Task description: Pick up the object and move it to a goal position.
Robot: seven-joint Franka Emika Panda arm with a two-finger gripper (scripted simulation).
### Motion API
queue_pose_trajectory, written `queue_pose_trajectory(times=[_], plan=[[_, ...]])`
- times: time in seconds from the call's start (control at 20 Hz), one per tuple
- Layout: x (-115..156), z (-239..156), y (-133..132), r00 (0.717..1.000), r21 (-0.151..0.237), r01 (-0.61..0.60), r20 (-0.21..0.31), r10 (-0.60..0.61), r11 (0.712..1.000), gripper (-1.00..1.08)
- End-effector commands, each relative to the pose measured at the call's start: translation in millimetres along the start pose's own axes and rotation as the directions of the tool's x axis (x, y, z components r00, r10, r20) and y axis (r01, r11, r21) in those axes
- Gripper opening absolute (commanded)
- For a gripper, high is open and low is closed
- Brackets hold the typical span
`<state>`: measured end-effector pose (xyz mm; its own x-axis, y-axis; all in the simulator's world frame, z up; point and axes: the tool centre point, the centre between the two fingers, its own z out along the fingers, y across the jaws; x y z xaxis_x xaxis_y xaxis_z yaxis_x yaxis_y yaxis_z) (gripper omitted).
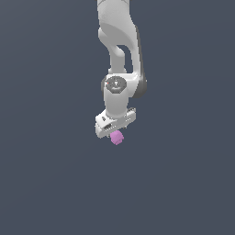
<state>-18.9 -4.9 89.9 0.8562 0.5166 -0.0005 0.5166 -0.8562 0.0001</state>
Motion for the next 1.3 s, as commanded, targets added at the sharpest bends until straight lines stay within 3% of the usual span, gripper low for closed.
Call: queue_pose_trajectory(times=[0.0, 0.8, 0.85, 1.25], plan=[[0, 1, 0, 1.000, 0.000, 0.000, 0.000, 0.000, 1.000, 1.00], [0, 50, 0, 1.000, 0.000, 0.005, 0.000, -0.005, 1.000, 1.00], [0, 50, 0, 1.000, 0.000, 0.005, 0.000, -0.005, 1.000, -1.00], [0, 50, 0, 1.000, 0.000, 0.005, 0.000, -0.005, 1.000, -1.00]])
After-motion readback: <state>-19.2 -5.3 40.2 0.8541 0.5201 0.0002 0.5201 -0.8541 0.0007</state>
